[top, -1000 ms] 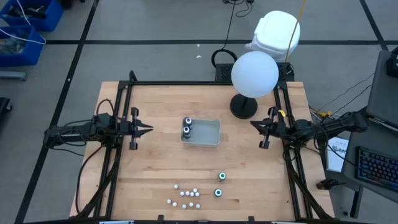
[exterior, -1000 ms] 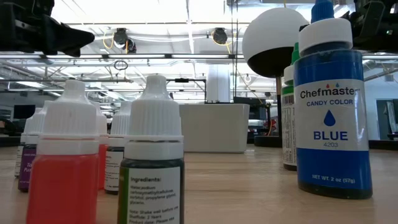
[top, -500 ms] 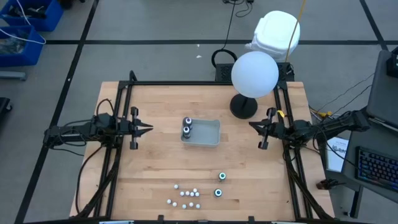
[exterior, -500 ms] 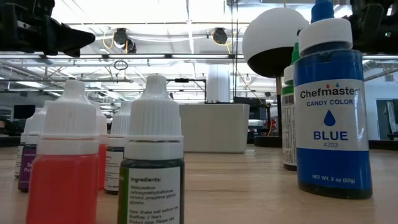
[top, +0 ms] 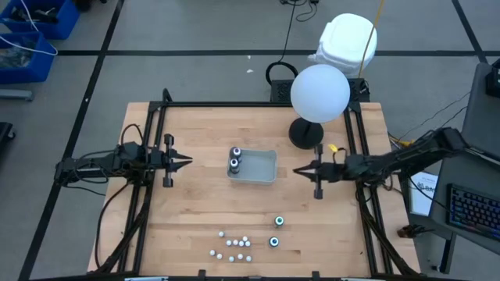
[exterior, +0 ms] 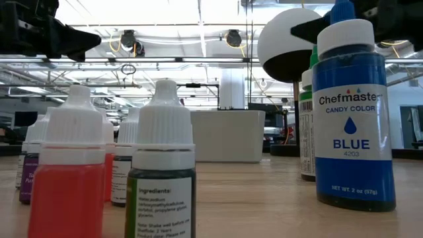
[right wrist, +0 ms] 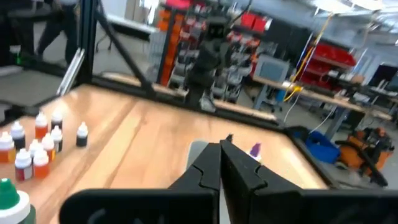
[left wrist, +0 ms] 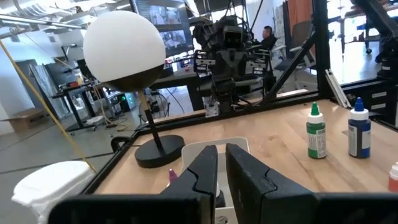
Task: Pick & Place food coloring
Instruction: Put the large green food coloring bottle into the gray bin
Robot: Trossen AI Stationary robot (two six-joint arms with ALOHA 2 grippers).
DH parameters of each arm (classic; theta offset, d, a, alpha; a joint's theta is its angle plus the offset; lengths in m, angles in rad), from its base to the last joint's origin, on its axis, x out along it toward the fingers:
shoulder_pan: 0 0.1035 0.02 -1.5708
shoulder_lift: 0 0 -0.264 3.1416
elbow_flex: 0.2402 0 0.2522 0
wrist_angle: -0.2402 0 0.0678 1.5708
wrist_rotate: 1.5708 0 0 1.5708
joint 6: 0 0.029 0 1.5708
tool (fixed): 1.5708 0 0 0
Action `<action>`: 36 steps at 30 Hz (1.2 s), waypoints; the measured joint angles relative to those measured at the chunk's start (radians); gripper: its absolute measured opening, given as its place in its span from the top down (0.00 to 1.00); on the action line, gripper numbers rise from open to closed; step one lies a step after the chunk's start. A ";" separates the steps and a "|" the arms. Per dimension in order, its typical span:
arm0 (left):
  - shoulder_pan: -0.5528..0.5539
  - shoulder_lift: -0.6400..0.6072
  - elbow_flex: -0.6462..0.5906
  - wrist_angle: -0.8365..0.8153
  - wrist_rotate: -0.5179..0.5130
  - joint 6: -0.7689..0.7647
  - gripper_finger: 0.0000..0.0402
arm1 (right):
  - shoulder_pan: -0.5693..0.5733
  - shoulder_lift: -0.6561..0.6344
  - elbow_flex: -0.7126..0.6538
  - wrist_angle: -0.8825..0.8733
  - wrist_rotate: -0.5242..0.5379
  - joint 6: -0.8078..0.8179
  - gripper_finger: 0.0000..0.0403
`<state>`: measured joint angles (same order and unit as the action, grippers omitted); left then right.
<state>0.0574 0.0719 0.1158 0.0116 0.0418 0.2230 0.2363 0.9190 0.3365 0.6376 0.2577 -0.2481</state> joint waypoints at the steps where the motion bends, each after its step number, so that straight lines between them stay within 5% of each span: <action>1: 0.000 0.000 0.000 0.000 0.000 0.000 0.90 | 0.003 0.036 0.022 0.000 0.000 0.000 1.00; 6: 0.000 0.000 0.000 0.000 0.000 0.000 0.90 | 0.018 0.198 0.126 0.001 -0.004 -0.015 0.97; 10: 0.000 0.000 0.000 -0.001 0.000 0.000 0.90 | 0.038 0.290 0.184 -0.005 -0.121 -0.040 0.90; 23: 0.000 0.000 0.000 -0.010 0.002 -0.042 0.90 | 0.137 0.328 0.235 -0.157 -0.184 0.121 0.62; 36: 0.000 0.000 0.000 -0.009 0.002 -0.052 0.90 | 0.198 0.478 0.236 -0.069 -0.261 0.226 0.58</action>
<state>0.0571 0.0719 0.1162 0.0029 0.0441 0.1707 0.4343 1.3971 0.5720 0.5684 -0.0033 -0.0226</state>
